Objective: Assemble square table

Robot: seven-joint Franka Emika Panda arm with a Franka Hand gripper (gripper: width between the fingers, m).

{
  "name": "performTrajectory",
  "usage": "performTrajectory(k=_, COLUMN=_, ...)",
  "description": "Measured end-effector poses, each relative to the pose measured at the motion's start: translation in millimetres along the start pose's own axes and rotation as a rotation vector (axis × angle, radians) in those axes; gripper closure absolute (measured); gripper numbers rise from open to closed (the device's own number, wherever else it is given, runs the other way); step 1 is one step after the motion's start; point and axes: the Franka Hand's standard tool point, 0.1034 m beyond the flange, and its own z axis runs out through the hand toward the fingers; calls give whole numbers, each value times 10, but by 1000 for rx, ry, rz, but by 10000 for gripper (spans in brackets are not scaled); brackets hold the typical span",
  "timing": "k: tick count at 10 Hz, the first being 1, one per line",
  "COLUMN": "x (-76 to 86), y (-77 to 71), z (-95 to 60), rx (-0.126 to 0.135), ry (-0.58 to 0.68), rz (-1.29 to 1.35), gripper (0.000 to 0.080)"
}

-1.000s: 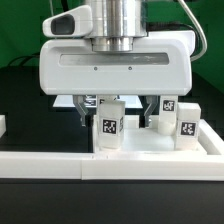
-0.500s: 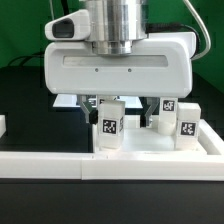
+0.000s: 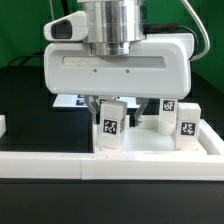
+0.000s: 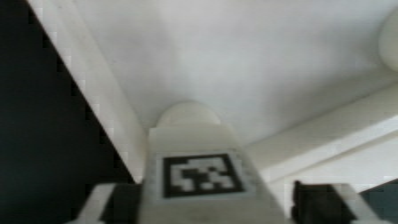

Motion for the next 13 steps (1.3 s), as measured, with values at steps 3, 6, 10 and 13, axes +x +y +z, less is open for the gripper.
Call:
performTrajectory(k=3, x=-2, y=-1, z=3, rx=1, ry=-1, rz=216, gripper=516)
performTrajectory(k=6, x=0, y=4, z=2, rx=1, ry=0, rz=456, gripper=516)
performTrajectory(k=10, x=12, y=27, z=2, rx=-8, ry=7, rz=1091, gripper=515)
performTrajectory(k=13, x=-8, y=-91, z=16, rx=22, ry=8, rz=1434, gripper=515)
